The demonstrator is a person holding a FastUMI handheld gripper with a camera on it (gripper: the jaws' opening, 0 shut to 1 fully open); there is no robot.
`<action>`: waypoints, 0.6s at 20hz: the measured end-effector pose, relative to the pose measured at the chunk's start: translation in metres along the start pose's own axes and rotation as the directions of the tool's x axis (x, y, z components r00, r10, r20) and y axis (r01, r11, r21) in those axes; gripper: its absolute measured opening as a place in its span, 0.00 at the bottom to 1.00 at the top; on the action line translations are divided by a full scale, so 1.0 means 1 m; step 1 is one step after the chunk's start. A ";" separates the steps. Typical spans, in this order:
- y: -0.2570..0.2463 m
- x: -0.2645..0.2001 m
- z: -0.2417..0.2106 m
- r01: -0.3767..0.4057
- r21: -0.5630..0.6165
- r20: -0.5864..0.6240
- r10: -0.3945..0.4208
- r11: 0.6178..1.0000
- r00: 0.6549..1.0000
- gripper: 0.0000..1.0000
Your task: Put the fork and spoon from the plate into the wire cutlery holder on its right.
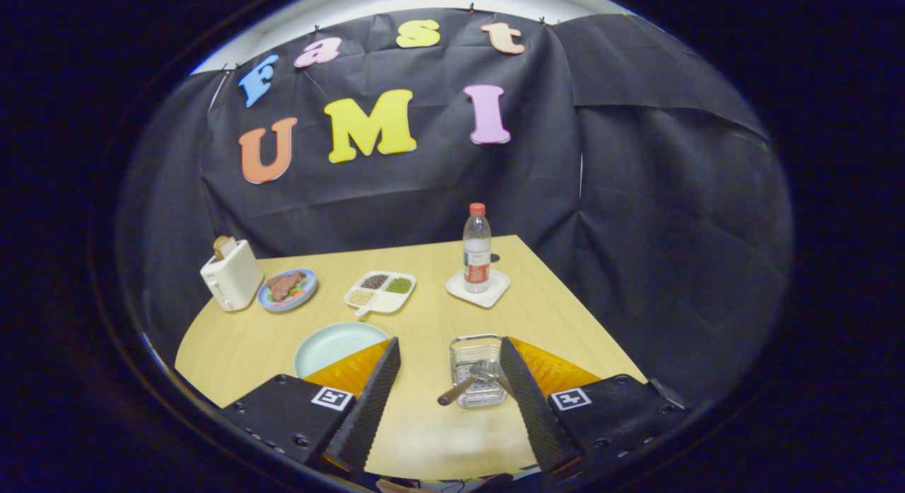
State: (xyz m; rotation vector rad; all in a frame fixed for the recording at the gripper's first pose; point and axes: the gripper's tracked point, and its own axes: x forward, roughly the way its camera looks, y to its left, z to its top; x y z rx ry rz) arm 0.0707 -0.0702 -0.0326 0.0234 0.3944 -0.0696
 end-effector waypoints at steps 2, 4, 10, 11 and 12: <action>0.017 -0.018 0.006 -0.040 0.006 0.080 0.040 0.999 0.996 0.94; 0.032 -0.036 0.006 -0.048 0.002 0.130 0.048 0.999 0.990 0.98; 0.082 -0.098 0.009 -0.083 -0.048 0.249 0.092 0.995 0.964 0.97; 0.090 -0.109 0.010 -0.084 -0.059 0.267 0.097 0.995 0.959 0.97; 0.097 -0.119 0.012 -0.086 -0.070 0.286 0.103 0.994 0.953 0.97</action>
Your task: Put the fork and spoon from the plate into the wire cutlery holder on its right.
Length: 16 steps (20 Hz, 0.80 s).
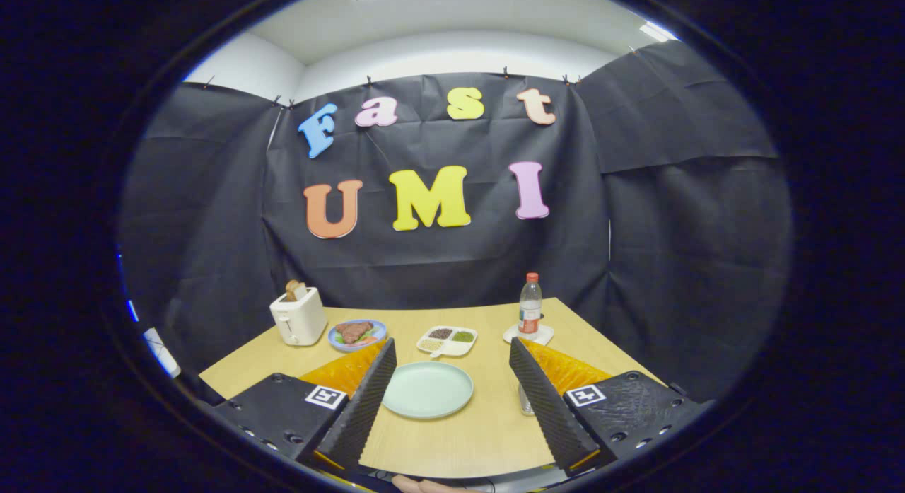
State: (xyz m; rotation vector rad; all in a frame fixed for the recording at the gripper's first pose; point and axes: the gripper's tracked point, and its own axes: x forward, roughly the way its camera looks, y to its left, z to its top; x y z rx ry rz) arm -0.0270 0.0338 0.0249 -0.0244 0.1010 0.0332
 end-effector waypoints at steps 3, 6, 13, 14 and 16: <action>0.018 -0.018 0.003 -0.010 -0.009 0.025 0.010 1.000 1.000 0.97; 0.027 -0.029 0.000 -0.001 -0.026 0.027 0.002 1.000 1.000 0.97; 0.036 -0.035 -0.004 0.010 -0.053 0.024 -0.009 0.999 1.000 0.97; 0.036 -0.035 -0.004 0.009 -0.052 0.025 -0.008 0.999 1.000 0.97; 0.037 -0.035 -0.002 0.011 -0.052 0.029 -0.010 0.999 1.000 0.97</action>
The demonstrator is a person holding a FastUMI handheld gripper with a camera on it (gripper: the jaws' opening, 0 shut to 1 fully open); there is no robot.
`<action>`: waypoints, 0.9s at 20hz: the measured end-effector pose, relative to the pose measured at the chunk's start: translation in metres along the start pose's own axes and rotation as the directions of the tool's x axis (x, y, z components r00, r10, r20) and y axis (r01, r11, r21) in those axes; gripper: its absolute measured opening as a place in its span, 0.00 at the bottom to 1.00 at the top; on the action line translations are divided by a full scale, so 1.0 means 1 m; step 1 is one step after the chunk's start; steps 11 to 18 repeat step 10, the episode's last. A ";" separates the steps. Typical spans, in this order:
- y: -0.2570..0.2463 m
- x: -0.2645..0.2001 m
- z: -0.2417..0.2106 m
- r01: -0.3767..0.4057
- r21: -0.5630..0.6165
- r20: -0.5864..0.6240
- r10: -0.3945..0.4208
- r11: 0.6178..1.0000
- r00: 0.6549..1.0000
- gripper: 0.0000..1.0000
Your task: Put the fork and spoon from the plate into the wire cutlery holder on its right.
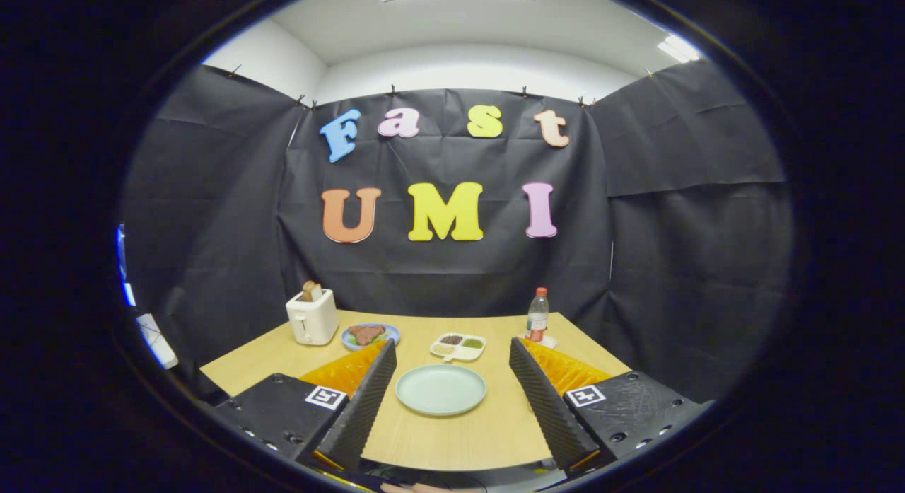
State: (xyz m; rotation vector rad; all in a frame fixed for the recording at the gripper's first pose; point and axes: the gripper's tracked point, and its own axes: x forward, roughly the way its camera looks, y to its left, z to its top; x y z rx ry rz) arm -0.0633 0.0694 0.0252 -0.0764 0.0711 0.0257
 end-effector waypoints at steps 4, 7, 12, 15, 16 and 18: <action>0.004 0.000 0.002 -0.005 -0.009 0.011 0.005 1.000 1.000 0.97; 0.003 0.001 0.004 -0.002 -0.014 0.021 0.002 1.000 1.000 0.97; 0.006 0.000 0.007 -0.009 -0.017 0.034 0.010 1.000 0.999 0.97; 0.006 0.000 0.007 -0.009 -0.017 0.034 0.010 1.000 0.999 0.97; 0.006 0.000 0.007 -0.009 -0.017 0.034 0.010 1.000 0.999 0.97; 0.006 0.000 0.007 -0.009 -0.017 0.034 0.010 1.000 0.999 0.97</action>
